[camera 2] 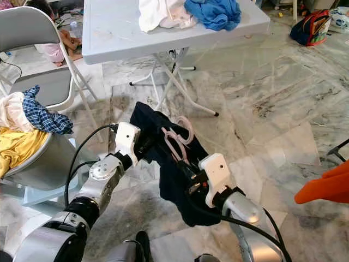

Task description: Hang hanger

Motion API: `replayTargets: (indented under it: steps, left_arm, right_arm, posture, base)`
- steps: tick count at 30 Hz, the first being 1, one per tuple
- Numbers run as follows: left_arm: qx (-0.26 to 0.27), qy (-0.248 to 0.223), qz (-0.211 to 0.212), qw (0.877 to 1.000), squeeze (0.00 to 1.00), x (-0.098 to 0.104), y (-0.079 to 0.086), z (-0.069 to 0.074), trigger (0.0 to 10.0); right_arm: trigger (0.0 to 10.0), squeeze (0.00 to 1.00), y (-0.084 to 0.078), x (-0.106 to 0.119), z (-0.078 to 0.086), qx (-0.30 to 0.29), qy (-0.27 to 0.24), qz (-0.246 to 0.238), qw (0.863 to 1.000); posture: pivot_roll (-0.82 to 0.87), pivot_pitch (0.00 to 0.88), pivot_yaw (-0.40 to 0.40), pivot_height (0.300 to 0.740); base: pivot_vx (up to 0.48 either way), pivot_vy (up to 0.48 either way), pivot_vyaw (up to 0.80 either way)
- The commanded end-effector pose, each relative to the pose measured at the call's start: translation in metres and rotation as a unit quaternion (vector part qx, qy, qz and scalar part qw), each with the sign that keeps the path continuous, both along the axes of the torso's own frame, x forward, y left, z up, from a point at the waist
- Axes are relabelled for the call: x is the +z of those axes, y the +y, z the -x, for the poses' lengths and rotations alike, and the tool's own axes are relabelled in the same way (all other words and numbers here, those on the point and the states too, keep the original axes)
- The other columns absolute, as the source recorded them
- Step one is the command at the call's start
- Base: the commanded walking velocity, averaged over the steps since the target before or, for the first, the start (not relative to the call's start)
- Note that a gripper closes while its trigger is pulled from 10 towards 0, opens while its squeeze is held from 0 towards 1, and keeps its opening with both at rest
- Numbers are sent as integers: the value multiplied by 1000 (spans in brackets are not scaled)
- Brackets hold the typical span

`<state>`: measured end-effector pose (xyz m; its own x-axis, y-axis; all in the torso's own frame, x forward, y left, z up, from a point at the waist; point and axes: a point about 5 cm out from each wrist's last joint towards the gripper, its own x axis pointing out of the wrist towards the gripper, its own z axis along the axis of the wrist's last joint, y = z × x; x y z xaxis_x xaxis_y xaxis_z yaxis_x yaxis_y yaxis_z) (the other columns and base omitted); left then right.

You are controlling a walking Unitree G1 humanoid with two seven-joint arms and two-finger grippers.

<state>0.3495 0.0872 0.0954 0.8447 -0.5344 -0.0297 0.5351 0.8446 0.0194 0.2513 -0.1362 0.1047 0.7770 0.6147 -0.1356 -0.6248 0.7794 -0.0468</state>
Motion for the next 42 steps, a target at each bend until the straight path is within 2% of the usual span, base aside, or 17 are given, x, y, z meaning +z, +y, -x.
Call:
replayTargets:
  steps: [1,7,16,17,18,22,23,25,30,37,39,42]
  left_arm:
    - [35,-14,0,999,0,7,14,-6,0]
    - [60,-21,7,998,0,13,20,-11,0]
    - [66,-27,17,997,0,17,21,-13,0]
    - [71,-33,19,997,0,19,23,-14,0]
    - [84,-44,24,995,0,24,26,-16,0]
    - [92,-51,24,994,0,26,29,-17,0]
    - [98,-56,24,993,0,29,31,-18,0]
    - [98,-56,24,993,0,29,31,-18,0]
    - [117,-64,21,991,0,33,39,-21,0]
    - [140,-62,8,988,0,34,49,-23,0]
    - [159,-59,-3,985,0,34,57,-25,0]
    - [166,-59,-2,984,0,35,60,-25,0]
  right_arm:
    - [10000,0,4,2,6,19,-3,3,1000]
    - [10000,0,0,-3,4,10,-1,33,999]
    - [10000,0,-1,-6,3,4,-10,58,998]
    - [10000,0,-3,-7,2,-1,-13,72,997]
    - [10000,0,-8,-12,0,-15,-20,107,994]
    - [10000,0,-12,-16,-2,-26,-20,126,991]
    - [10000,0,-17,-19,-4,-46,-17,141,989]
    - [10000,0,-17,-19,-4,-46,-17,141,989]
    - [10000,0,-32,-24,-8,-79,-17,177,981]
    - [10000,0,-42,-21,-8,-83,-28,186,979]
    - [10000,0,-47,-15,-6,-66,-41,183,980]
    - [10000,0,-51,-13,-4,-56,-41,181,981]
  posture:
    - [-43,216,87,740]
    - [-45,217,86,740]
    - [-44,222,84,740]
    - [-44,223,84,740]
    - [-44,224,83,740]
    - [-43,225,83,740]
    - [-42,225,82,740]
    - [-42,225,82,740]
    - [-43,223,81,740]
    - [-44,221,77,740]
    - [-44,218,78,740]
    - [-46,216,78,740]
  base:
    - [0,0,0]
    - [0,0,0]
    - [0,0,0]
    - [0,0,0]
    - [0,0,0]
    - [0,0,0]
    - [0,0,0]
    - [0,0,0]
    - [0,0,0]
    - [0,0,0]
    - [0,0,0]
    - [0,0,0]
